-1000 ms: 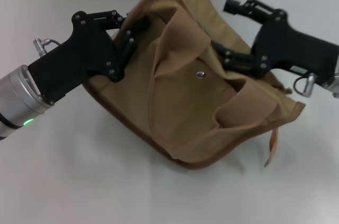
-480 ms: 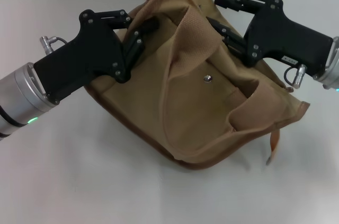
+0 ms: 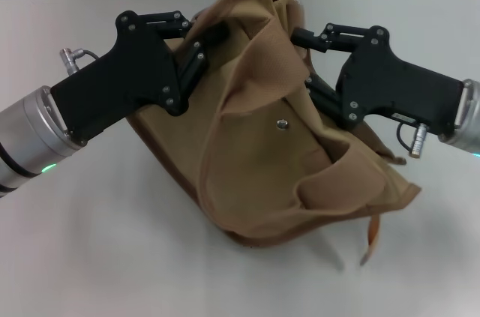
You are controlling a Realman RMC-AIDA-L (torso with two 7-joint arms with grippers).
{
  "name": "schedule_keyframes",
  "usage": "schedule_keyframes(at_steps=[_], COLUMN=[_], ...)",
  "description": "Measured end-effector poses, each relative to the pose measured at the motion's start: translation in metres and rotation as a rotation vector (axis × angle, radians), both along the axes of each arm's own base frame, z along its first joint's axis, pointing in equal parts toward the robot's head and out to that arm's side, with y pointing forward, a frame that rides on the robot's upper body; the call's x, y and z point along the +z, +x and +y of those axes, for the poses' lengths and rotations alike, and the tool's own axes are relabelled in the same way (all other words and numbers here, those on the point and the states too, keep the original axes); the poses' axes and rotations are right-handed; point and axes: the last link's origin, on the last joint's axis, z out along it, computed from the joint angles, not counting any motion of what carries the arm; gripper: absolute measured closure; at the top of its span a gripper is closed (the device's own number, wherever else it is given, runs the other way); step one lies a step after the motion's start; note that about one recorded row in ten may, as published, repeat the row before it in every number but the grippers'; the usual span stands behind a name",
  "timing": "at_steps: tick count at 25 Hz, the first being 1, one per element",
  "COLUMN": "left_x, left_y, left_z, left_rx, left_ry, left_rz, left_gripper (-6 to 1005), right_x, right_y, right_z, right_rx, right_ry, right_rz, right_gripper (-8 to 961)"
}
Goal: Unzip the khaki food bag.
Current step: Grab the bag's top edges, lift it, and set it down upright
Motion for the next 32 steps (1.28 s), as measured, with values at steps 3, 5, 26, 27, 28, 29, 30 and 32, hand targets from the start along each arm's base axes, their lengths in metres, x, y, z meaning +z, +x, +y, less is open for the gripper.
schedule_keyframes(at_steps=[3,5,26,27,28,29,30,32], left_x=[0.0,0.0,-0.001,-0.001,-0.001,-0.001,-0.001,0.0], left_y=[0.0,0.0,0.006,0.006,0.007,0.007,0.007,0.008], left_z=[0.0,0.0,0.002,0.001,0.001,0.001,0.001,0.001], left_rx=[0.0,0.0,-0.027,-0.029,-0.03,-0.033,-0.034,-0.036], left_ry=[0.0,0.0,-0.014,-0.014,-0.014,-0.014,-0.014,-0.013], left_rz=[0.0,0.0,-0.003,-0.004,-0.006,-0.008,-0.009,-0.011], left_gripper=[939,939,939,939,939,939,939,939], right_x=[0.011,0.017,-0.002,-0.003,-0.003,-0.004,-0.004,-0.004], right_y=[0.005,0.009,-0.003,-0.003,-0.003,-0.003,-0.004,-0.004], right_z=[-0.011,-0.017,0.005,0.007,0.007,0.008,0.009,0.011], right_rx=[0.007,0.013,0.027,0.019,0.019,0.016,0.015,0.009], right_ry=[0.03,0.061,0.053,0.056,0.056,0.058,0.059,0.061], right_rz=[0.066,0.088,-0.033,-0.04,-0.04,-0.045,-0.047,-0.053], right_gripper=[577,578,608,616,624,632,640,657])
